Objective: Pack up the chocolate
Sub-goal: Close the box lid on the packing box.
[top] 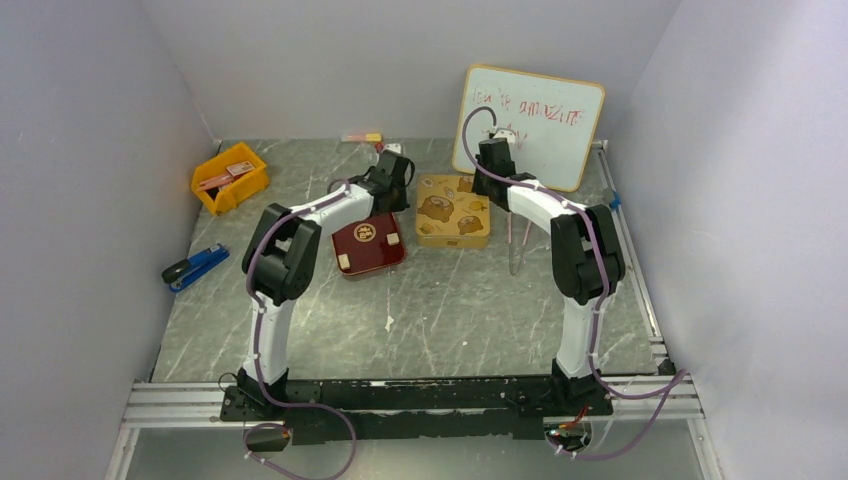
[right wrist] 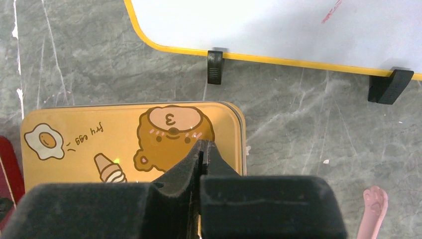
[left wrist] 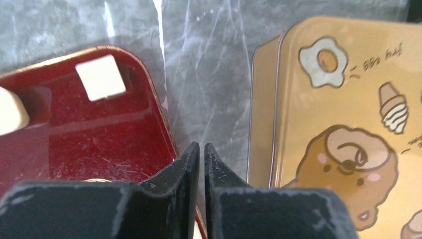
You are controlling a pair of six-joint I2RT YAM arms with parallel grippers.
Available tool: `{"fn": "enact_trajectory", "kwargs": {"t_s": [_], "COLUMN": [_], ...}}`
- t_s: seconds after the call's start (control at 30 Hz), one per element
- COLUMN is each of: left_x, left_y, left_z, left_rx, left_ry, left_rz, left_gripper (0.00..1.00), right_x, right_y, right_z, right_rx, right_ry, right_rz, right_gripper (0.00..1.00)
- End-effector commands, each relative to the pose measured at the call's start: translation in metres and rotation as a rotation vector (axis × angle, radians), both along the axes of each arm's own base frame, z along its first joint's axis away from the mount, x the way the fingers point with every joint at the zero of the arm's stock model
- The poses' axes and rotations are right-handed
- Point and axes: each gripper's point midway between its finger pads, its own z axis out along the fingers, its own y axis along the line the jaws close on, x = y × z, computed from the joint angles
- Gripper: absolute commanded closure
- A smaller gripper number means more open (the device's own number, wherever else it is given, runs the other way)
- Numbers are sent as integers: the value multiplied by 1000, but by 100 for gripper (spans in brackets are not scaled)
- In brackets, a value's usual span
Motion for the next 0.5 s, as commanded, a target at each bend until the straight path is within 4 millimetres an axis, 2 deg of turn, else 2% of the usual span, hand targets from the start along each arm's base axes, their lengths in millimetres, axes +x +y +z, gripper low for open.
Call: {"fn": "enact_trajectory", "kwargs": {"t_s": [0.0,0.1,0.23,0.3,0.37,0.47], "left_x": [-5,-7,-7,-7,-7,-9], "left_y": [-18,-20,-18,-13,-10,-7], "left_z": [14,8,9,10,14,16], "left_rx": [-90,-124,-150,-156,-166,-172], "left_ry": [-10,2,4,2,-7,-8], "left_rz": [-31,-38,-35,-26,-21,-19], "left_gripper": [86,85,83,73,68,65], "right_x": [-28,-26,-23,-21,-19,-15], "right_y": [-19,-19,-18,-16,-13,-10], "right_z": [-30,-25,-16,-10,-2,12], "right_rx": [-53,-53,-50,-37,-24,-8], "right_ry": [138,125,104,88,66,41], "right_rz": [-11,-3,9,19,35,48], "right_gripper": [100,98,81,72,66,58]}}
